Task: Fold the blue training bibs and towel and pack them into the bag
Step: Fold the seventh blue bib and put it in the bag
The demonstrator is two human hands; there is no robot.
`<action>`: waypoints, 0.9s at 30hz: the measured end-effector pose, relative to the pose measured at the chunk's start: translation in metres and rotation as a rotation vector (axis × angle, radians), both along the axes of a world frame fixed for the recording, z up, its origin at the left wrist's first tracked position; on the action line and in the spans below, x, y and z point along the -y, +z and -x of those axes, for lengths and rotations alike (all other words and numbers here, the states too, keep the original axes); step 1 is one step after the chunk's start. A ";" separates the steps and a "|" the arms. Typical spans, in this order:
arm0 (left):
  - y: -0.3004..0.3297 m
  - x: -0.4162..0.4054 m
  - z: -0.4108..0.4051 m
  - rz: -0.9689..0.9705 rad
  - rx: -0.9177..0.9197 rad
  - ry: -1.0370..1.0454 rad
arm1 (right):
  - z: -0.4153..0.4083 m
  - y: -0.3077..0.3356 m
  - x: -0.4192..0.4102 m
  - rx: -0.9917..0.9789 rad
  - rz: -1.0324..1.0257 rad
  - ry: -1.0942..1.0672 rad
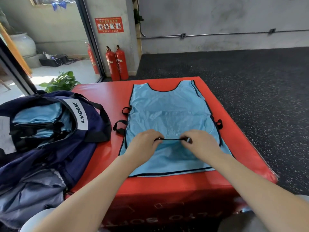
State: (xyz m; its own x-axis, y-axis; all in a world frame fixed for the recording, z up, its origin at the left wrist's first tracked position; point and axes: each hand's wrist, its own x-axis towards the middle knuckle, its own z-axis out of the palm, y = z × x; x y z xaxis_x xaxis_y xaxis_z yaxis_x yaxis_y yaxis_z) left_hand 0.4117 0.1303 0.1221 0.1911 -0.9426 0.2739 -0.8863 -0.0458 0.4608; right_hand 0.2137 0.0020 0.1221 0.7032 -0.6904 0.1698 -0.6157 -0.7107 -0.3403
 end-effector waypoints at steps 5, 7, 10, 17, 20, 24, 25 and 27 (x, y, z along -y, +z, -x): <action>-0.002 -0.024 -0.038 -0.032 0.014 0.108 | 0.033 0.004 0.020 0.048 -0.102 -0.019; -0.003 -0.033 -0.050 -0.043 0.008 0.138 | 0.046 0.004 0.027 0.071 -0.118 -0.014; -0.002 -0.045 -0.059 -0.027 0.012 0.158 | 0.063 0.003 0.037 0.123 -0.150 -0.016; 0.006 -0.067 -0.062 0.067 -0.032 0.212 | 0.088 0.006 0.041 0.216 -0.146 -0.045; 0.009 -0.080 -0.059 0.098 -0.046 0.196 | 0.102 0.007 0.039 0.080 -0.063 -0.008; -0.001 -0.099 -0.061 0.145 0.088 0.056 | 0.118 0.002 0.038 -0.113 0.054 0.127; -0.005 -0.102 -0.060 0.134 0.120 0.028 | 0.121 0.000 0.037 -0.142 0.071 0.147; -0.012 -0.108 -0.058 0.097 0.155 0.002 | 0.126 -0.002 0.032 -0.184 0.069 0.174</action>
State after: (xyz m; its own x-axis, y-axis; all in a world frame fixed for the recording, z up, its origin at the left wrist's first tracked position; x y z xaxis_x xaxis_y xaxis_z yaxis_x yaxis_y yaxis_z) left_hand 0.4698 0.2388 0.1103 0.1413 -0.9101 0.3896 -0.9471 -0.0096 0.3209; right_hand 0.0875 -0.0300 0.1202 0.8339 -0.5474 0.0707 -0.5289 -0.8291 -0.1811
